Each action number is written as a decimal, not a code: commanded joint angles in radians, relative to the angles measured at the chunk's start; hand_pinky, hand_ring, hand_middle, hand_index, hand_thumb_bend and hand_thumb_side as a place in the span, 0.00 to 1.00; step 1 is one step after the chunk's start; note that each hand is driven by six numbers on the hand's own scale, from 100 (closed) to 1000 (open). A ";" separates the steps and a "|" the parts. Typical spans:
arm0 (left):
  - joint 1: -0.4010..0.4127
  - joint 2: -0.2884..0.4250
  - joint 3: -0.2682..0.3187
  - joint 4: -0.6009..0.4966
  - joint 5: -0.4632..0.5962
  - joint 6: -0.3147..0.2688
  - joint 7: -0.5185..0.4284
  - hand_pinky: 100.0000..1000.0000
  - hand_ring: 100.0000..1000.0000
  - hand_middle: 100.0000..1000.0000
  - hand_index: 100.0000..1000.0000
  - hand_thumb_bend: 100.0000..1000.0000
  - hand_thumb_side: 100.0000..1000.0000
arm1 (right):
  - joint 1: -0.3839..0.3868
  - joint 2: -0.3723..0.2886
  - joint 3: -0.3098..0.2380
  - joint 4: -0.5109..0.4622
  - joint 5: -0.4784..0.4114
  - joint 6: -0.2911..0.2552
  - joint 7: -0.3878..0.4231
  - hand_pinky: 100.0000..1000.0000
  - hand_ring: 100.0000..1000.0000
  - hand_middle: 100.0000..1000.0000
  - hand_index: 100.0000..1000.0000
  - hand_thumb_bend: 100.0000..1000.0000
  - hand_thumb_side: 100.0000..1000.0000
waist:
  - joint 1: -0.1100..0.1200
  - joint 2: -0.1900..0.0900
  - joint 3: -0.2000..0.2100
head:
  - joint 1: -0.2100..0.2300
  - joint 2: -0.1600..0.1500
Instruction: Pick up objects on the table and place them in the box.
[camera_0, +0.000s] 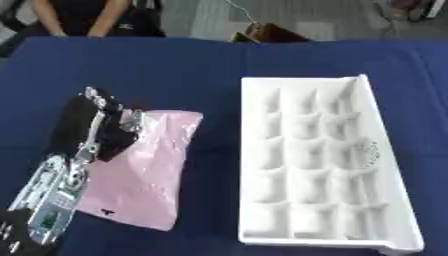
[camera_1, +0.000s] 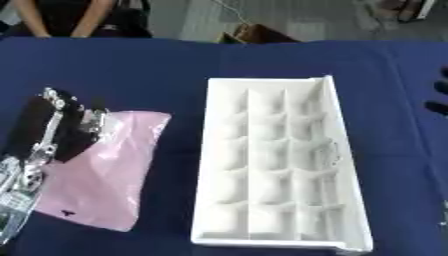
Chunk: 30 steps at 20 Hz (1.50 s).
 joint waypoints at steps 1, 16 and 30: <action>-0.007 0.014 0.010 -0.014 0.006 0.001 0.005 0.00 0.00 0.00 0.00 0.00 0.74 | -0.012 -0.006 -0.004 -0.022 0.000 -0.001 -0.002 0.72 0.83 0.82 0.93 0.00 0.92 | 0.000 -0.014 0.001 | 0.001 -0.011; 0.023 0.049 0.015 -0.148 -0.051 -0.213 -0.253 0.85 0.92 0.94 1.00 1.00 0.79 | -0.011 -0.006 -0.004 -0.022 0.001 0.000 0.001 0.72 0.83 0.82 0.93 0.00 0.92 | 0.001 -0.012 0.000 | 0.002 -0.010; -0.050 0.217 -0.011 -0.180 -0.100 -0.206 -0.798 0.89 0.97 0.97 1.00 0.80 0.38 | -0.005 -0.012 -0.004 -0.021 0.002 0.005 0.008 0.72 0.83 0.82 0.93 0.00 0.92 | 0.009 -0.020 -0.001 | -0.004 -0.008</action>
